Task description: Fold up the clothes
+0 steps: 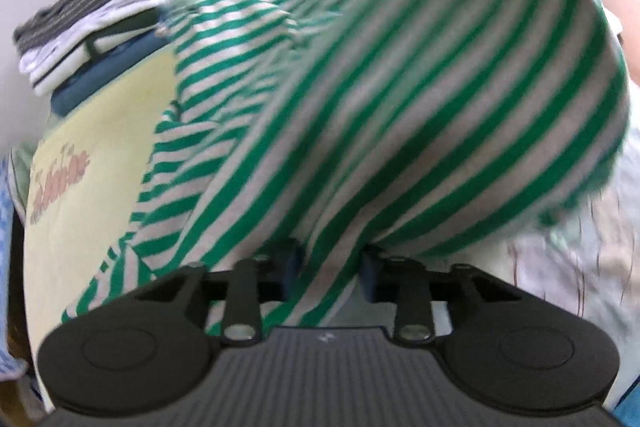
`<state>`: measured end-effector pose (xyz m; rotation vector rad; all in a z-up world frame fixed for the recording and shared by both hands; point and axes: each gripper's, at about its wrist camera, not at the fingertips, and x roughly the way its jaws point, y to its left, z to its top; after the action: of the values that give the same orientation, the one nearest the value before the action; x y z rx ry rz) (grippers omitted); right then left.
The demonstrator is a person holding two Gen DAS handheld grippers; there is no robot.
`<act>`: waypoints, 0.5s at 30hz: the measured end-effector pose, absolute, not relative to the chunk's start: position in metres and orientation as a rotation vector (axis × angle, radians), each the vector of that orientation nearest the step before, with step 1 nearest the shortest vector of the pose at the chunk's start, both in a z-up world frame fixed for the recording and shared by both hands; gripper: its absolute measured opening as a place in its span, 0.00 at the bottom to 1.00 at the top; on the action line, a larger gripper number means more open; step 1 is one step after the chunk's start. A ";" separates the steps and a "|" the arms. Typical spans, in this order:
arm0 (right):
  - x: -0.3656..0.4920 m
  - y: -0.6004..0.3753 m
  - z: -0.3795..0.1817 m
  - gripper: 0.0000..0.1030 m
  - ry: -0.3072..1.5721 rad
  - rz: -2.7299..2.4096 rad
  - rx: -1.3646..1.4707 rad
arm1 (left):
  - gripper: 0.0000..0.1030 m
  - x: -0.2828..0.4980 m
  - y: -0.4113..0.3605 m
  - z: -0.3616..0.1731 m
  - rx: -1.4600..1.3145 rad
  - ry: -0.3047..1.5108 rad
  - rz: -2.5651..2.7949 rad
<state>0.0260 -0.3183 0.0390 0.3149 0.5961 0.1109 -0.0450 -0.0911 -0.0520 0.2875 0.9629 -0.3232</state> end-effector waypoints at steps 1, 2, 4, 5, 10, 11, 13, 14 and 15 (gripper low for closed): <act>0.031 -0.319 0.036 0.14 0.601 0.099 0.302 | 0.24 -0.040 -0.087 -0.049 0.261 0.961 -0.308; 0.036 -0.321 0.033 0.14 0.610 0.089 0.292 | 0.21 -0.035 -0.083 -0.045 0.249 0.953 -0.289; 0.044 -0.323 0.026 0.14 0.631 0.084 0.277 | 0.17 -0.025 -0.076 -0.039 0.226 0.940 -0.252; 0.049 -0.324 0.022 0.14 0.639 0.081 0.269 | 0.16 -0.019 -0.073 -0.036 0.218 0.938 -0.241; 0.079 -0.324 0.005 0.17 0.684 0.075 0.244 | 0.15 0.006 -0.069 -0.013 0.210 0.888 -0.187; 0.086 -0.324 0.002 0.17 0.697 0.076 0.239 | 0.15 0.013 -0.068 -0.009 0.203 0.884 -0.172; 0.101 -0.323 -0.009 0.26 0.731 0.090 0.216 | 0.15 0.031 -0.067 -0.005 0.189 0.893 -0.134; 0.108 -0.324 -0.014 0.28 0.757 0.092 0.199 | 0.16 0.040 -0.066 -0.005 0.186 0.899 -0.113; 0.112 -0.326 -0.018 0.32 0.779 0.089 0.187 | 0.16 0.049 -0.066 -0.006 0.181 0.905 -0.100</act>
<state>0.1121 -0.3259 -0.0180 0.1870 0.7787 0.0890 0.0486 -0.0657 -0.0061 0.1812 0.9048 -0.0995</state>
